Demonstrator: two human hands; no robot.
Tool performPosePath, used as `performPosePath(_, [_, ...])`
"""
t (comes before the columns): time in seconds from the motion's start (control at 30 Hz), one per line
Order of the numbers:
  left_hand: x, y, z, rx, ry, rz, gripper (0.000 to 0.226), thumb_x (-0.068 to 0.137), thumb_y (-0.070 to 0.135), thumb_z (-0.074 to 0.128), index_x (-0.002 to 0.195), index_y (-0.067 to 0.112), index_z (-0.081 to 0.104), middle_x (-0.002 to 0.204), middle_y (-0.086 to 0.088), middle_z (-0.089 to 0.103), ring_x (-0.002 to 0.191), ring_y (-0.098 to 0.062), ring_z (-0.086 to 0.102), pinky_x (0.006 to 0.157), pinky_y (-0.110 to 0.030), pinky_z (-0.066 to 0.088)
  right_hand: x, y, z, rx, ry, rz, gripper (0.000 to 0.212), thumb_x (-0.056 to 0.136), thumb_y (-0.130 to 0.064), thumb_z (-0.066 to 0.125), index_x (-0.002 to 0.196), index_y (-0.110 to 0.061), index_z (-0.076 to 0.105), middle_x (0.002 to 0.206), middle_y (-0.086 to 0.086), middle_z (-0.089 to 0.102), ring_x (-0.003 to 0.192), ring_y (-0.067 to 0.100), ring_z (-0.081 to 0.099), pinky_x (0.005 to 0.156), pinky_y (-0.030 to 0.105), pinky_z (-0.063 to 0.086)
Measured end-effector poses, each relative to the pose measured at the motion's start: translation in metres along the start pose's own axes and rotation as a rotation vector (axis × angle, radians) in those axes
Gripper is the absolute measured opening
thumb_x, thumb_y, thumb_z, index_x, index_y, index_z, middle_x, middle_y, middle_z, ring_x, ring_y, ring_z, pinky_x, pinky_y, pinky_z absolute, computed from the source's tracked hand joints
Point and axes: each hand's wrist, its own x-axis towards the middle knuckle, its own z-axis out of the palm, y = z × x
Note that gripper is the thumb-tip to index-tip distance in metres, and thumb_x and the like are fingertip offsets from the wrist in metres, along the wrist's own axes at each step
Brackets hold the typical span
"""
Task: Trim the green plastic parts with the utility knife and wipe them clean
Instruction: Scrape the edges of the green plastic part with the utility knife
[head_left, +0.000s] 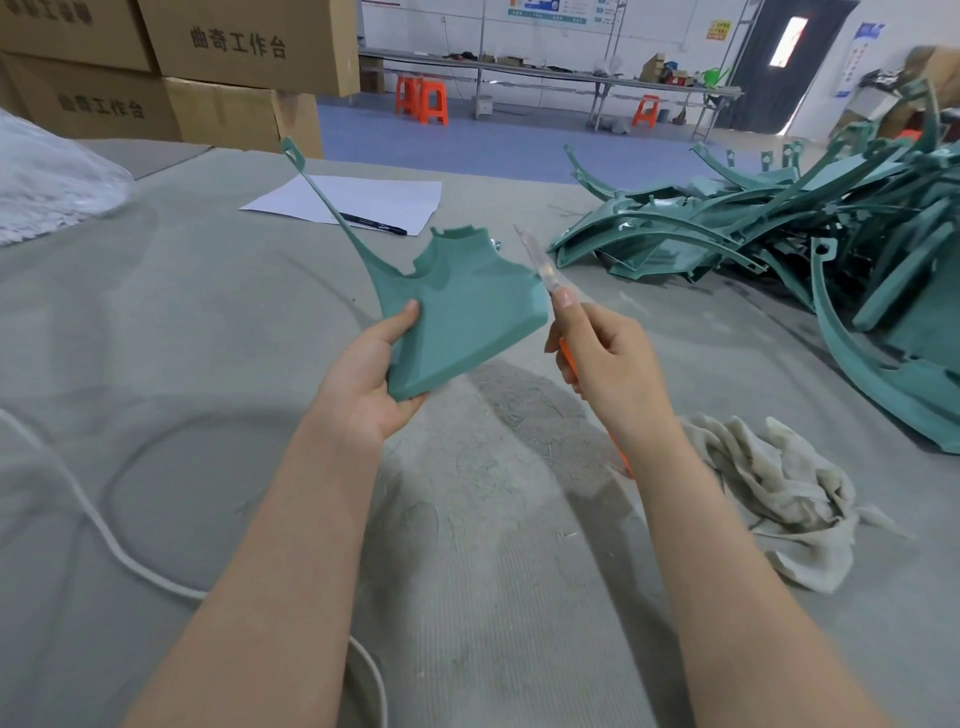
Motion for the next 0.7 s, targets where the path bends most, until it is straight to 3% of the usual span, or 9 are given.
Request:
performPosePath(0.47, [0.0043, 0.0019, -0.005, -0.045, -0.004, -0.028, 0.009, 0.091, 0.018, 0.063, 0.089, 0.01, 0.065, 0.069, -0.002, 0.074, 0.057, -0.013, 0.071, 0.044, -0.02, 0.052, -0.0047, -0.005, 0.0006, 0.093, -0.142, -0.054, 0.056, 0.092, -0.053, 0.042, 0.067, -0.004, 0.054, 0.047, -0.005, 0.042, 0.048, 0.011, 0.036, 0.052, 0.026, 0.031])
performPosePath(0.7, [0.0089, 0.0021, -0.008, -0.121, 0.051, -0.03, 0.008, 0.092, 0.017, 0.063, 0.089, 0.01, 0.064, 0.069, -0.002, 0.073, 0.056, -0.014, 0.07, 0.046, -0.021, 0.053, -0.0061, -0.0062, 0.0002, 0.037, -0.242, -0.134, 0.053, 0.09, -0.051, 0.046, 0.065, -0.005, 0.056, 0.051, 0.004, 0.043, 0.047, 0.012, 0.037, 0.05, 0.026, 0.032])
